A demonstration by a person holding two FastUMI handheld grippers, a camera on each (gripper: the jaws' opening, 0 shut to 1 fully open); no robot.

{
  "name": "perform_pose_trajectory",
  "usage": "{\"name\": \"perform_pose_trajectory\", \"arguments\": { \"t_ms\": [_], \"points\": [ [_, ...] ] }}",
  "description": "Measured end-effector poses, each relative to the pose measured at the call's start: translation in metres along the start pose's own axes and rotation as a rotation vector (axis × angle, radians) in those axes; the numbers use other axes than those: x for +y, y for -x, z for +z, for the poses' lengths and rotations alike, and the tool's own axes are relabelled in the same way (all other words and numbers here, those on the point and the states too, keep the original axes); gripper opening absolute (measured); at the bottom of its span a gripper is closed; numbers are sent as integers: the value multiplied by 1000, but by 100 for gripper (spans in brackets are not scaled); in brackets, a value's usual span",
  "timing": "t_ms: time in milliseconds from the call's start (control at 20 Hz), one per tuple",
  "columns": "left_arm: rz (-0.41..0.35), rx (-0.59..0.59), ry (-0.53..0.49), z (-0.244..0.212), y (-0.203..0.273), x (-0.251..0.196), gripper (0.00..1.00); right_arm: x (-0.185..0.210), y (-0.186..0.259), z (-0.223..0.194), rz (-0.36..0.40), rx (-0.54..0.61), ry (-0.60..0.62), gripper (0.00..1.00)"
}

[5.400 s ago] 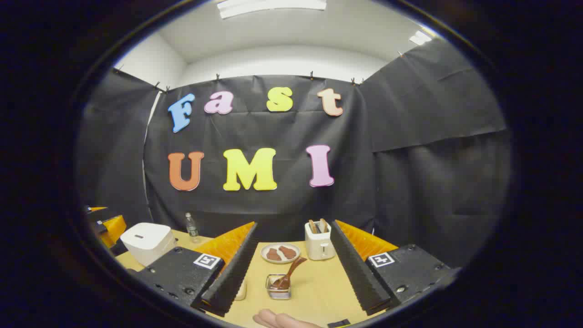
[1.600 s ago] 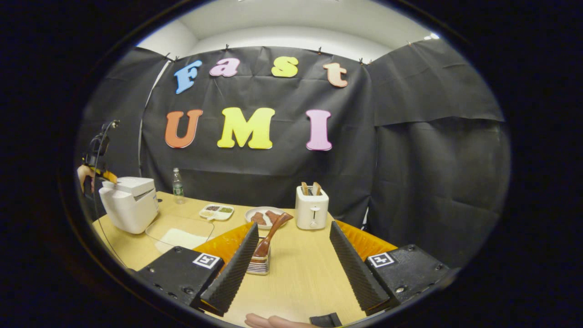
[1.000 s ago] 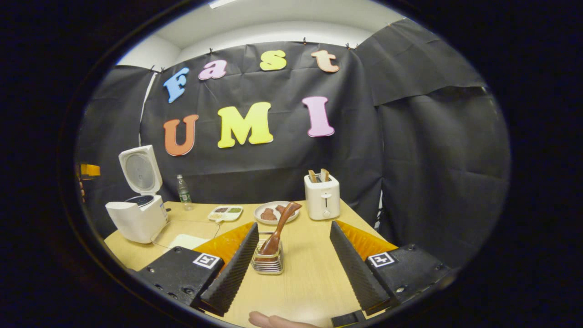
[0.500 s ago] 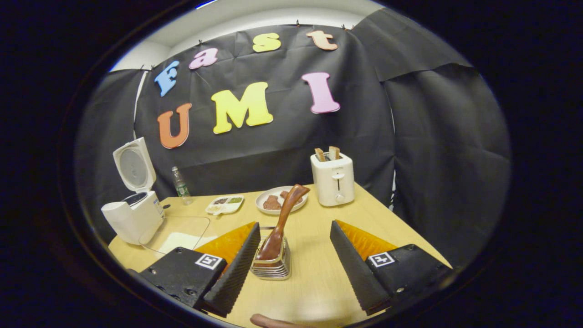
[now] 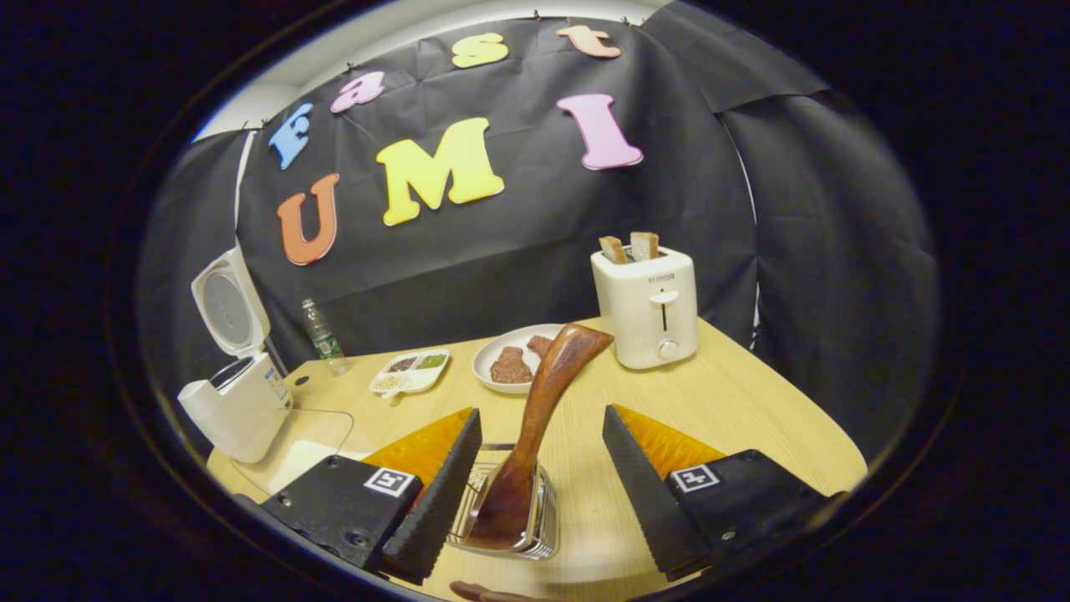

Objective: Close the left gripper, press the button to open the rice cooker; take a wooden spoon from the chopstick holder with the right hand, scoop a spoonful of rice and pour it into the rice cooker, then put the wooden spoon back into the chopstick holder.

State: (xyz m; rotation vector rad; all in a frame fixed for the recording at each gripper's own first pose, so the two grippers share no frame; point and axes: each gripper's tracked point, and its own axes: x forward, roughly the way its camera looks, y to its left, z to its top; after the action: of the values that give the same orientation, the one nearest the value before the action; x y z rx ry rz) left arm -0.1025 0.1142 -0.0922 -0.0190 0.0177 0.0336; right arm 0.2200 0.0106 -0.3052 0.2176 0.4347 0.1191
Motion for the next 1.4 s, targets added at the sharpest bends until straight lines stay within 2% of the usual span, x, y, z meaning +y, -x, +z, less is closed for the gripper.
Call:
{"name": "perform_pose_trajectory", "arguments": {
  "t_ms": [100, 150, 200, 250, 300, 400, 450, 650, 800, 1000, 1250, 1400],
  "points": [
    [-7, 12, 18, -5, 4, 4, 96, -2, -18, -9, -8, 73, -61, 93],
    [-5, 17, 27, -8, 6, 9, 96, 2, -23, -8, 12, 85, -96, 83],
    [-1, 22, 29, -11, 8, 12, 96, 5, -28, -3, 17, 81, -108, 87],
    [9, 26, 26, -15, 11, 18, 96, 1, -30, 1, 8, 68, -108, 81],
    [21, 33, 25, -18, 13, 23, 96, 4, -29, 4, 15, 57, -120, 68],
    [32, 47, 33, -27, 14, 30, 96, 14, -22, 4, 50, 65, -145, 30],
    [32, 51, 40, -29, 15, 32, 96, 16, -20, 5, 65, 65, -135, 22],
    [24, 53, 69, -36, 17, 35, 96, 18, 2, 22, 60, 6, -128, 17],
    [2, 48, 76, -40, 18, 31, 96, 25, 32, 55, 73, -126, -127, 16],
    [-16, 41, 85, -43, 19, 30, 95, 32, 70, 98, 15, -282, -9, 16],
    [-15, 35, 86, -46, 25, 37, 95, 109, 100, 117, 112, -333, 108, 16],
    [-13, 28, 89, -45, 26, 39, 95, 167, 99, 108, 196, -307, 158, 16]
  ]
}}
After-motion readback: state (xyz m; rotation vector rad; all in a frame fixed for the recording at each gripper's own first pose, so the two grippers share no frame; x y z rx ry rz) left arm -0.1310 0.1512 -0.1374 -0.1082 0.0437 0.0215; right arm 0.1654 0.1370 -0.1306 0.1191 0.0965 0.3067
